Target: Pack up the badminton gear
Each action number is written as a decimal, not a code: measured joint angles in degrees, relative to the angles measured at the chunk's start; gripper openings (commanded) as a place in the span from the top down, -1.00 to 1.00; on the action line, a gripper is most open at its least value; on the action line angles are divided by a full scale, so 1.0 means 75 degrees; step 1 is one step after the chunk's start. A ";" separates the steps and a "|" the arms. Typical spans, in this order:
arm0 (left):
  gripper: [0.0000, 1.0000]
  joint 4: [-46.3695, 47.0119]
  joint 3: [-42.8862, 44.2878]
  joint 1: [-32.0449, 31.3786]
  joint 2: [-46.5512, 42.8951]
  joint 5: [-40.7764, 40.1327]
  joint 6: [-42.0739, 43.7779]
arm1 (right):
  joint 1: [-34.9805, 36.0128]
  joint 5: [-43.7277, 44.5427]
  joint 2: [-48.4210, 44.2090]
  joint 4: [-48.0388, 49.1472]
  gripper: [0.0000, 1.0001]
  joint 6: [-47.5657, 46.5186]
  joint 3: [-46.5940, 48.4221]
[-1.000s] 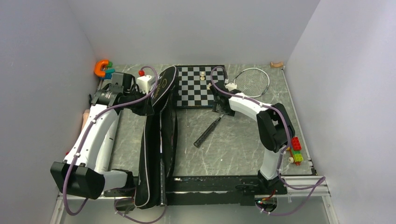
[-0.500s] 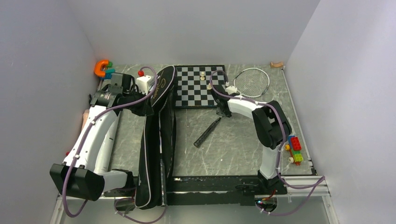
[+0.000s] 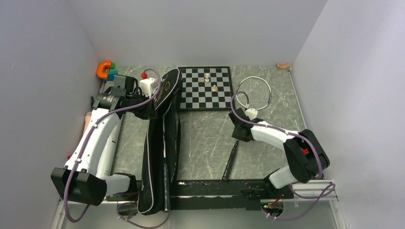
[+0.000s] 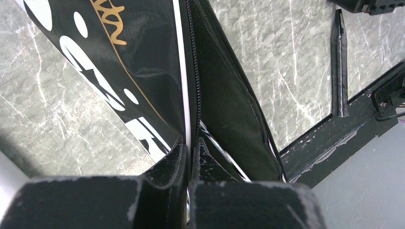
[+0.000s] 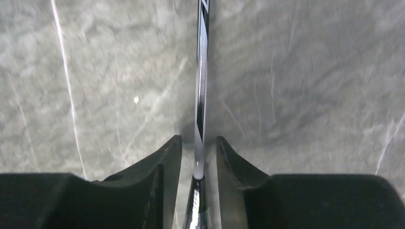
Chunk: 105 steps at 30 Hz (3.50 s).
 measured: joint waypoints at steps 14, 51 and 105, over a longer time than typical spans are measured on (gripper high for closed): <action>1.00 -0.0070 0.0000 0.0000 0.0003 0.0052 0.0020 | -0.1335 -0.0361 0.0303 -0.0539 0.04 -0.0463 0.1180; 1.00 0.0096 0.0000 0.0000 0.0565 0.0093 0.0181 | 0.2605 0.0831 -0.3602 -0.3112 1.00 -0.0592 0.1973; 1.00 0.0883 0.0122 0.0134 0.0921 -0.0227 -0.0032 | 0.5887 0.0793 0.2815 -0.4266 1.00 -0.2209 0.7493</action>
